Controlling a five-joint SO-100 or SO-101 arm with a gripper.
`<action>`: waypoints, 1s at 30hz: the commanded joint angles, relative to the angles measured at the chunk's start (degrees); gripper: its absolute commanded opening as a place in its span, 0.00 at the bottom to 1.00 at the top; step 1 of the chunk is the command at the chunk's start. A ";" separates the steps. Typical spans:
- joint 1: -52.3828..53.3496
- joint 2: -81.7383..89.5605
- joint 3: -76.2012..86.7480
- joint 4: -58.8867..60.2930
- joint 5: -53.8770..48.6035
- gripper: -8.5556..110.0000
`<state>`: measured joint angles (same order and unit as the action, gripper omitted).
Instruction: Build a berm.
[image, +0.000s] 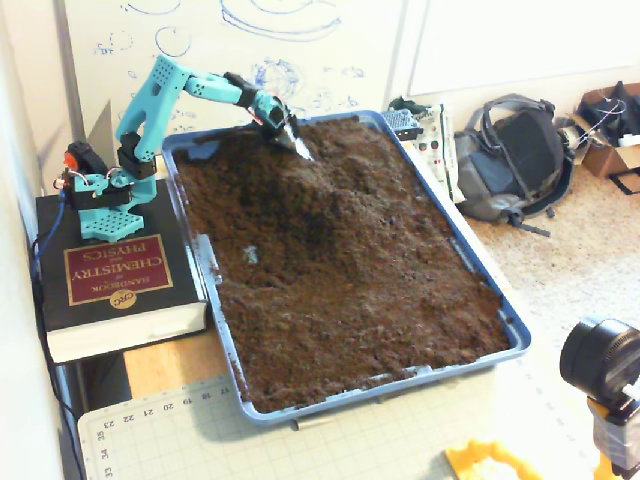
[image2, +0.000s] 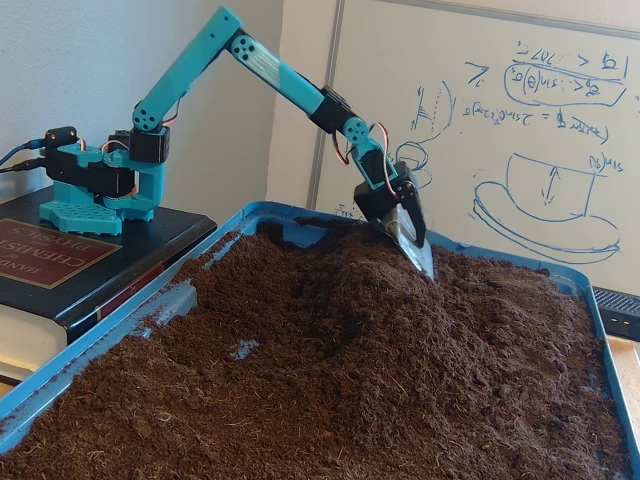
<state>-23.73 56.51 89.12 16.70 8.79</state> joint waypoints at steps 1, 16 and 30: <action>2.11 5.98 -0.79 -0.70 -0.09 0.07; 4.83 4.92 -6.77 0.09 1.76 0.07; 5.36 14.94 9.14 0.09 -1.32 0.07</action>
<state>-19.34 63.02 97.03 16.26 7.12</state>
